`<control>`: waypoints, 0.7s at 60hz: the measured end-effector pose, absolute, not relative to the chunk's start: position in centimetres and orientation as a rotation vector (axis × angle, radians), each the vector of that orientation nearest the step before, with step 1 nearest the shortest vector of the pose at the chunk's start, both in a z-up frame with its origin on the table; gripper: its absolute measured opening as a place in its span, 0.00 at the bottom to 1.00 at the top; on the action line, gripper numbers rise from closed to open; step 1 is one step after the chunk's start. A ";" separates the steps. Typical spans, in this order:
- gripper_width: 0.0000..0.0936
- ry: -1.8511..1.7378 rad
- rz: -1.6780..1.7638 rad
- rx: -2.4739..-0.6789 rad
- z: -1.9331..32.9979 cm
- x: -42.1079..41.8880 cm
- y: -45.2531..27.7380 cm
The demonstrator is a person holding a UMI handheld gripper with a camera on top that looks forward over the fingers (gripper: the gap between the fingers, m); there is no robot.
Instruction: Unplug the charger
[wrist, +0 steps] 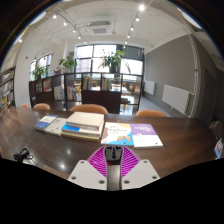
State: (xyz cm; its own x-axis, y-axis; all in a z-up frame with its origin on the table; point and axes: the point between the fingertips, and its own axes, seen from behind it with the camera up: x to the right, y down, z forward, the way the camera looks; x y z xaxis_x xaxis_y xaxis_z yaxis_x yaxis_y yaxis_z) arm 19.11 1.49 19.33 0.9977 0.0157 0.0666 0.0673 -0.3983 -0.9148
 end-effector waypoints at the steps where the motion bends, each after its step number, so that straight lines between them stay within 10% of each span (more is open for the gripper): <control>1: 0.18 -0.066 -0.053 -2.010 17.9 19.5 1.3; 11: 0.20 -0.066 0.001 -2.170 6.8 21.1 -1.0; 26: 0.30 -0.018 0.024 -2.252 0.9 21.5 -2.0; 42: 0.71 -0.031 0.018 -2.163 8.3 21.0 -2.2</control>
